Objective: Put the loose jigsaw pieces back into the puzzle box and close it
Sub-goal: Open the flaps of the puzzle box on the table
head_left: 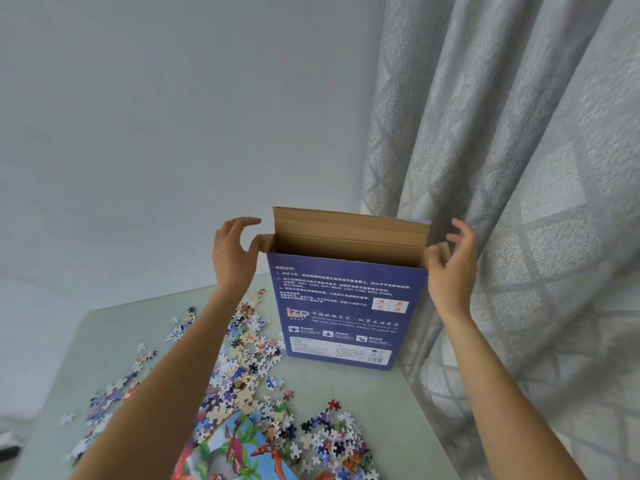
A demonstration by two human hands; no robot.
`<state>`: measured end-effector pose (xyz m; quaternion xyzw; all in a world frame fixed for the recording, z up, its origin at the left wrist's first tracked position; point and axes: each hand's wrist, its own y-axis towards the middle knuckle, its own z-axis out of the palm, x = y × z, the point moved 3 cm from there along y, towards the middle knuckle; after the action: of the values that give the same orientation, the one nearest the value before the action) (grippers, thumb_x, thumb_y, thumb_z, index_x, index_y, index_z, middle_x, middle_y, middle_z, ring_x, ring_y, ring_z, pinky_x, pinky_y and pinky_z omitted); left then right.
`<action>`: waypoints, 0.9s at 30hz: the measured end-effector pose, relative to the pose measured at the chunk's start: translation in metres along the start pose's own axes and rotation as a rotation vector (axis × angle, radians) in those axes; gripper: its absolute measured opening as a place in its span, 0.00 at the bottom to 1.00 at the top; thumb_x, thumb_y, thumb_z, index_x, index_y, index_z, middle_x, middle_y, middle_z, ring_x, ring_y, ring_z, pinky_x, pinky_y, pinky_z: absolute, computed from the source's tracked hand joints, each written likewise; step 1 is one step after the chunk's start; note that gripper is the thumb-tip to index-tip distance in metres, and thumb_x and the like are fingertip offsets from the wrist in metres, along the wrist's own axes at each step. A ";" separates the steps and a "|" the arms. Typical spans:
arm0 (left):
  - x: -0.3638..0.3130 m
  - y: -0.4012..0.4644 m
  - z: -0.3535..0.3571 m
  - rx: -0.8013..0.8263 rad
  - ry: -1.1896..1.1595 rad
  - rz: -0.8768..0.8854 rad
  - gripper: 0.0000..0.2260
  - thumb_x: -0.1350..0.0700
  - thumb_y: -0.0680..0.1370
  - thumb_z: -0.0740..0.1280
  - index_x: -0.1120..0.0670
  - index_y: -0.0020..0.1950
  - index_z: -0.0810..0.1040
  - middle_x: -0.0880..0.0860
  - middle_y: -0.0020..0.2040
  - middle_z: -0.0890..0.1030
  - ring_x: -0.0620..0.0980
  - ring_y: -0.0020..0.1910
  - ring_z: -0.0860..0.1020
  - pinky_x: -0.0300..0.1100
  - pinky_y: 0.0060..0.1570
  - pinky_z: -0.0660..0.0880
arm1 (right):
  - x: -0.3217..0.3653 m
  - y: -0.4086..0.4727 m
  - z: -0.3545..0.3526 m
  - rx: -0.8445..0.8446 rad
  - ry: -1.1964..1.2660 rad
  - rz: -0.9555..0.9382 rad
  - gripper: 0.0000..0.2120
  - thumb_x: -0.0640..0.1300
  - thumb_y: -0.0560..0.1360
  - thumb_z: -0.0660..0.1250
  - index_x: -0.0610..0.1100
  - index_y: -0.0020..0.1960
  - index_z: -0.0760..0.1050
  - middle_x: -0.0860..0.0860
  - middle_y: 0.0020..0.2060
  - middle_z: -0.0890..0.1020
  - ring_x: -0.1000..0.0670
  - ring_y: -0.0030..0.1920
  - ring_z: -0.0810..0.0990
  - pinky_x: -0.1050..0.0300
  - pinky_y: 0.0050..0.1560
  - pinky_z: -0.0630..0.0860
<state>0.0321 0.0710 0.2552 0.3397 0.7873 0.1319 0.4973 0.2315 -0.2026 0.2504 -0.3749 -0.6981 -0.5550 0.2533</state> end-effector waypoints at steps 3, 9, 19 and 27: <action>-0.004 -0.003 0.000 0.061 0.163 0.257 0.10 0.66 0.75 0.66 0.56 0.53 0.80 0.54 0.55 0.79 0.55 0.56 0.74 0.50 0.51 0.74 | -0.014 0.006 -0.006 0.052 -0.004 0.057 0.17 0.34 0.72 0.65 0.43 0.60 0.71 0.47 0.54 0.75 0.44 0.57 0.73 0.60 0.52 0.65; -0.061 -0.006 0.027 0.327 0.423 0.779 0.20 0.46 0.76 0.58 0.52 0.65 0.73 0.53 0.64 0.74 0.54 0.62 0.72 0.49 0.57 0.73 | -0.010 0.011 -0.007 0.195 -0.093 0.004 0.18 0.34 0.74 0.64 0.46 0.62 0.73 0.45 0.55 0.75 0.45 0.58 0.72 0.55 0.57 0.68; -0.062 0.007 0.075 0.780 0.620 0.491 0.45 0.26 0.66 0.57 0.47 0.76 0.49 0.50 0.73 0.62 0.54 0.71 0.61 0.52 0.70 0.57 | 0.002 0.021 -0.003 0.402 -0.666 -0.441 0.30 0.34 0.73 0.63 0.46 0.73 0.61 0.43 0.74 0.59 0.39 0.74 0.55 0.40 0.71 0.57; -0.054 0.006 0.078 0.761 0.610 0.512 0.41 0.24 0.66 0.52 0.47 0.72 0.60 0.50 0.69 0.66 0.52 0.67 0.64 0.52 0.68 0.59 | -0.001 0.025 0.017 0.868 -0.607 -0.047 0.23 0.47 0.81 0.49 0.50 0.75 0.55 0.54 0.74 0.59 0.48 0.70 0.63 0.50 0.66 0.62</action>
<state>0.1171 0.0289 0.2597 0.6227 0.7800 0.0471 0.0404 0.2536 -0.1838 0.2598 -0.3635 -0.9138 -0.0870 0.1591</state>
